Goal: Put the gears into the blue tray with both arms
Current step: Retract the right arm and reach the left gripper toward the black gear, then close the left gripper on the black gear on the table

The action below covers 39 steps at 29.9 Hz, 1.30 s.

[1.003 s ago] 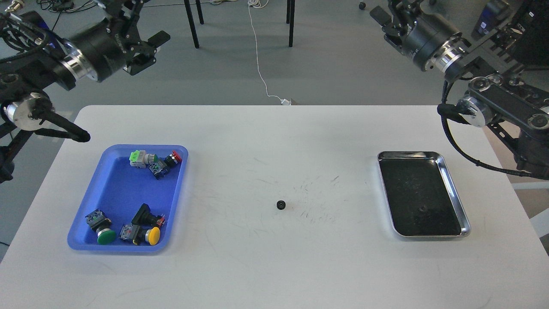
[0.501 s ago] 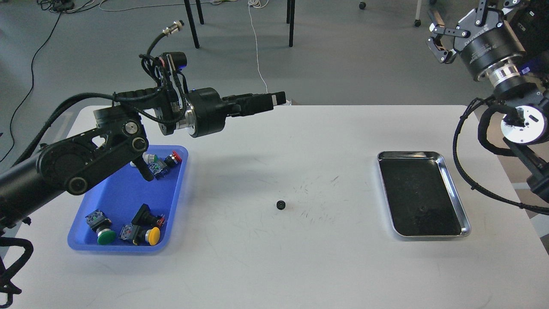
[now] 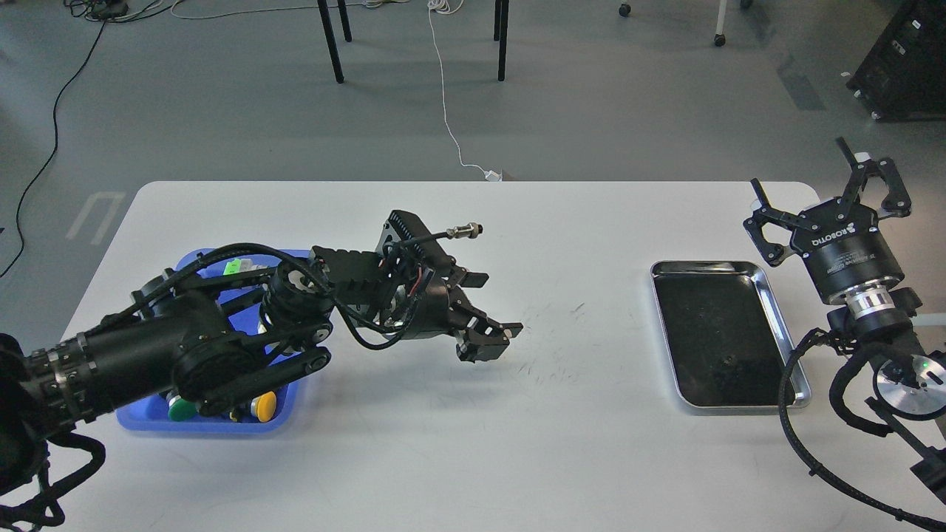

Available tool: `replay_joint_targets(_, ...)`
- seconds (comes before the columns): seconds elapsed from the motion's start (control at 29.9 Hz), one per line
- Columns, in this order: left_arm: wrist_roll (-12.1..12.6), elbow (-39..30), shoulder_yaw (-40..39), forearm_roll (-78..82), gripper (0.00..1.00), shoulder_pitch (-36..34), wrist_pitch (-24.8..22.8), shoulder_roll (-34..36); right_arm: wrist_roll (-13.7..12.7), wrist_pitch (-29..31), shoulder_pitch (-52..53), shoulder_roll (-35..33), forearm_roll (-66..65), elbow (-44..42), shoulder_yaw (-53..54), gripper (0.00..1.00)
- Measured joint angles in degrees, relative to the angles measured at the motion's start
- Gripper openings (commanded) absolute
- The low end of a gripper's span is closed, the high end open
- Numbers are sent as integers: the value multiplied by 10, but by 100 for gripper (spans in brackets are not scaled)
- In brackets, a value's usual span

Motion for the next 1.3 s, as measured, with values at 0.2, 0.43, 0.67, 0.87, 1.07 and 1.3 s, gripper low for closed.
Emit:
replay_joint_targets(0.2,2,3,51,33,71,5,15,-1,3,-3,-42,9,3,47,32,99)
replay_joint_targets(0.43,4,54,53,40,67,7,21,-46,7,5,-72,18,1,47,36,99)
replay_joint_targets(0.67,9,70,54,49,66,10,21,-60,12,10,-104,17,1,-4,38,99)
replay_joint_targets(0.87,13,82,53,56,58,13,21,-61,12,10,-111,17,1,-7,38,99)
replay_joint_targets(1.07,13,96,53,55,49,17,22,-58,12,10,-111,16,1,-3,38,99)
replay_joint_targets(1.3,15,99,54,54,39,23,22,-57,13,10,-111,16,1,-3,38,99)
